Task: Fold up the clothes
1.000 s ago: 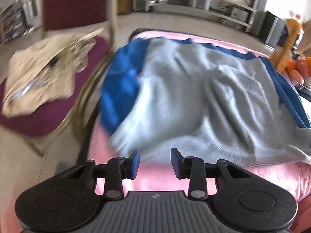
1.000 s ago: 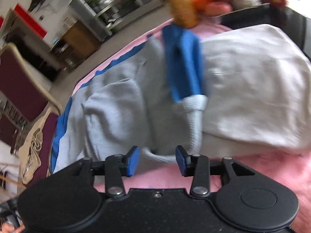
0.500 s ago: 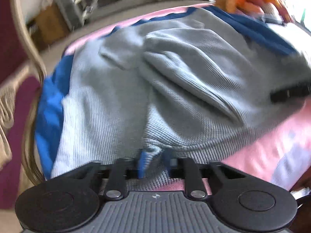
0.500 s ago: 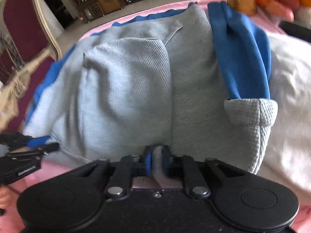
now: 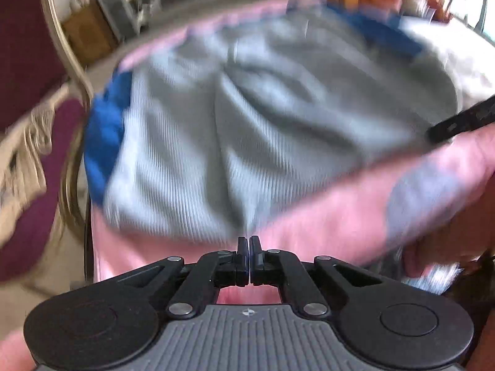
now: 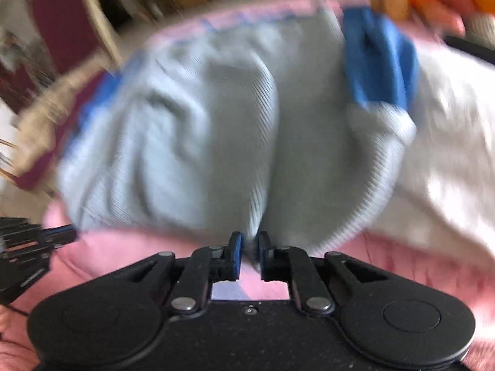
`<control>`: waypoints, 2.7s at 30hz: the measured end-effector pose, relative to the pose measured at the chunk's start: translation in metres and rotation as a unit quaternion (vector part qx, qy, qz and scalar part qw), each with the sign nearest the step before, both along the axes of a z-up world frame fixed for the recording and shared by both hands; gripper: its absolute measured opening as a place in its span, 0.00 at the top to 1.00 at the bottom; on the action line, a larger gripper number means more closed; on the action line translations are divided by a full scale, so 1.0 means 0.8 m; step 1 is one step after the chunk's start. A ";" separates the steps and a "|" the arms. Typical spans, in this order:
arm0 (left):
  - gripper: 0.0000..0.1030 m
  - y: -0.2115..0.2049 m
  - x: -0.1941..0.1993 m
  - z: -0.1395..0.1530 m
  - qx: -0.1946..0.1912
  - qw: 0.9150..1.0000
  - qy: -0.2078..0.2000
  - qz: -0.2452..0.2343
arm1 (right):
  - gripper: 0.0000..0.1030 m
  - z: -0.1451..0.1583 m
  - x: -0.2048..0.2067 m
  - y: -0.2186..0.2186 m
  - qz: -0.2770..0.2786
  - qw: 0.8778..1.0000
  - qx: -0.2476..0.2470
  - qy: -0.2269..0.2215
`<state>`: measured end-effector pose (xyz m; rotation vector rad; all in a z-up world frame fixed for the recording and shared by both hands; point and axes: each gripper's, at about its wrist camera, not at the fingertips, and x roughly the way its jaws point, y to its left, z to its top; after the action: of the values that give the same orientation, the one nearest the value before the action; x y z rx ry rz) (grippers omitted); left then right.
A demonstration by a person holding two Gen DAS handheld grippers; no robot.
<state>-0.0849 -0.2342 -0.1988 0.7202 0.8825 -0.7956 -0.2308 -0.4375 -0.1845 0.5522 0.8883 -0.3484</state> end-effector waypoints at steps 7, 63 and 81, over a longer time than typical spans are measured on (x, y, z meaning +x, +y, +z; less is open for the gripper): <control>0.81 0.011 0.023 0.056 -0.102 0.994 0.022 0.027 | 0.58 0.004 -0.005 0.001 -0.008 1.000 0.011 0.014; 0.70 -0.243 0.258 -0.008 -0.176 0.970 0.076 0.149 | 0.51 -0.051 0.308 -0.376 -0.260 0.962 -0.084 0.017; 0.68 -0.246 0.255 -0.022 -0.166 0.973 0.070 0.146 | 0.87 -0.059 0.275 -0.390 -0.266 0.961 -0.069 -0.030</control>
<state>0.1190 -0.4306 -0.2161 0.2336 0.9270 -0.7114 -0.0110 -0.7491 -0.2320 0.6640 0.6404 -0.8706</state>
